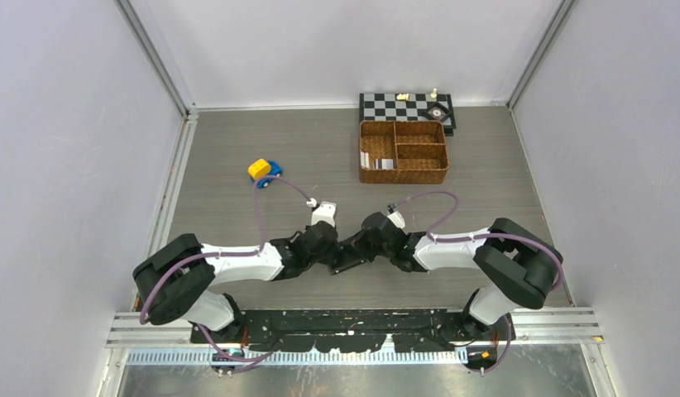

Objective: Put the credit cards into the card holder
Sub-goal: Open the card holder at the center of the board.

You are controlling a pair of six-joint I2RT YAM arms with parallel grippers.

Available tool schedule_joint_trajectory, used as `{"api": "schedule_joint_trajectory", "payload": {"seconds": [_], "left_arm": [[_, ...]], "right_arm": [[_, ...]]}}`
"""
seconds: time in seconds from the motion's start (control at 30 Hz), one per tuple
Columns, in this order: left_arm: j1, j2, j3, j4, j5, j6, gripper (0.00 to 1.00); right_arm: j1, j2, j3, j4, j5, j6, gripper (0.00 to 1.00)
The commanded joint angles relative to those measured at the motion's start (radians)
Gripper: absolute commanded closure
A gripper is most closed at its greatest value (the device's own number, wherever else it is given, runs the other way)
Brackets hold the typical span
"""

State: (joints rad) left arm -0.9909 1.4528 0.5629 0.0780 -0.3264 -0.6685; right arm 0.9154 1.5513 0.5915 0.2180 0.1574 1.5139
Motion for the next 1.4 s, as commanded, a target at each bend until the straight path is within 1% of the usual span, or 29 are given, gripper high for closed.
{"api": "schedule_joint_trajectory", "payload": {"seconds": [0.0, 0.37, 0.5, 0.6, 0.67, 0.73, 0.8, 0.83, 0.87, 0.97, 1.03, 1.17, 1.3, 1.37], "left_arm": [[-0.058, 0.079, -0.037, -0.16, 0.127, 0.009, 1.0], [-0.079, 0.099, -0.012, -0.18, 0.109, 0.01, 1.0], [-0.078, 0.069, 0.016, -0.306, 0.01, -0.059, 1.0], [-0.078, 0.009, 0.001, -0.326, -0.034, -0.108, 1.0], [-0.077, -0.016, -0.009, -0.328, -0.043, -0.115, 1.0], [-0.069, -0.017, -0.012, -0.331, -0.039, -0.116, 1.0], [-0.061, 0.0, -0.01, -0.327, -0.022, -0.117, 1.0], [-0.06, 0.009, -0.005, -0.328, -0.011, -0.115, 1.0], [-0.058, 0.014, 0.0, -0.329, 0.001, -0.11, 1.0], [-0.058, 0.004, 0.009, -0.321, 0.032, -0.08, 0.92], [-0.058, -0.024, -0.002, -0.302, 0.048, -0.049, 0.85], [-0.057, -0.102, -0.014, -0.287, 0.058, 0.055, 0.6], [-0.057, -0.194, 0.002, -0.306, 0.071, 0.178, 0.47], [-0.058, -0.217, 0.014, -0.304, 0.089, 0.228, 0.43]], "right_arm": [[-0.002, -0.038, -0.004, 0.145, 0.084, 0.055, 0.99], [0.0, -0.017, -0.007, 0.162, 0.064, 0.057, 1.0], [0.0, -0.088, -0.006, 0.034, 0.099, -0.007, 1.0], [0.001, -0.199, -0.031, -0.098, 0.153, -0.065, 0.99], [0.0, -0.279, -0.063, -0.15, 0.176, -0.108, 0.9], [-0.007, -0.345, -0.094, -0.178, 0.171, -0.157, 0.78], [-0.031, -0.391, -0.118, -0.189, 0.126, -0.207, 0.67], [-0.043, -0.402, -0.126, -0.184, 0.088, -0.235, 0.59], [-0.053, -0.406, -0.132, -0.172, 0.044, -0.268, 0.56], [-0.077, -0.399, -0.13, -0.141, -0.079, -0.352, 0.49], [-0.104, -0.382, -0.137, -0.123, -0.16, -0.38, 0.46], [-0.165, -0.333, -0.16, -0.05, -0.311, -0.422, 0.42], [-0.171, -0.255, -0.122, -0.055, -0.378, -0.492, 0.41], [-0.171, -0.236, -0.12, -0.048, -0.388, -0.501, 0.41]]}}
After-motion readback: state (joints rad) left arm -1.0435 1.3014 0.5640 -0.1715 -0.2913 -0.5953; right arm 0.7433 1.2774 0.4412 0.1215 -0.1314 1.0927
